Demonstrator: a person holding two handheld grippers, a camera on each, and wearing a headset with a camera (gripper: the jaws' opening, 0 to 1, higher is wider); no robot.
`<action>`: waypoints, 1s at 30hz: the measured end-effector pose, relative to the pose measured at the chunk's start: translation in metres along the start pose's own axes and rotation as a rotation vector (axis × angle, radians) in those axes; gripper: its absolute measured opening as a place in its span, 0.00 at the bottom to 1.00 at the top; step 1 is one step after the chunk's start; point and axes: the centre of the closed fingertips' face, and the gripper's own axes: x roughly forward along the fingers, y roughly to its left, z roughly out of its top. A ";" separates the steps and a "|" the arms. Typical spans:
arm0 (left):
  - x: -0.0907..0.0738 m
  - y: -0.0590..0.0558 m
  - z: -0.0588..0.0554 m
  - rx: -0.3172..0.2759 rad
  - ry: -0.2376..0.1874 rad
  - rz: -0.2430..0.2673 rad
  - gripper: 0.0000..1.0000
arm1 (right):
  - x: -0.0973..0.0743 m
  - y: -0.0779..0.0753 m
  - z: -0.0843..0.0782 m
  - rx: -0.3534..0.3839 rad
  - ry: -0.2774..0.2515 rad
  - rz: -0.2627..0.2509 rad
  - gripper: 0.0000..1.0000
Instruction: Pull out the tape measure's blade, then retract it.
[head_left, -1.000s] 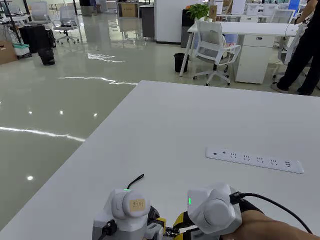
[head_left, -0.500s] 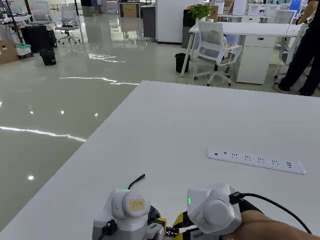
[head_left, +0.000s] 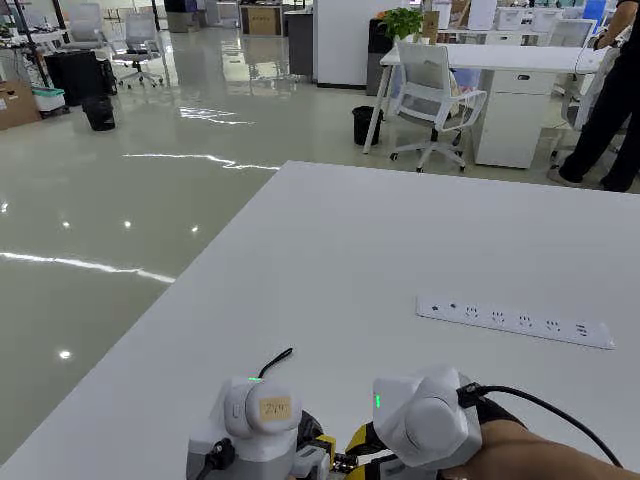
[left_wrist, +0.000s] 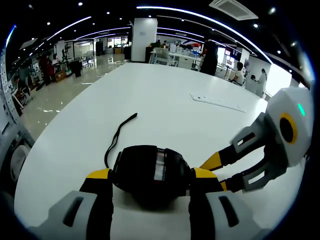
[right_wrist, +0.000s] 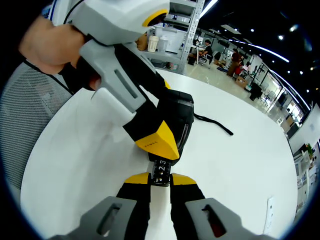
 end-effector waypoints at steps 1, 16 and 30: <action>0.000 0.000 0.000 0.000 0.000 -0.001 0.57 | 0.000 0.000 0.000 0.000 0.000 0.000 0.14; 0.000 -0.001 0.000 -0.005 -0.001 -0.005 0.57 | 0.003 -0.001 0.002 0.008 -0.005 -0.006 0.14; -0.002 0.000 -0.001 -0.014 -0.001 -0.012 0.57 | 0.007 -0.001 0.006 0.009 -0.005 -0.007 0.14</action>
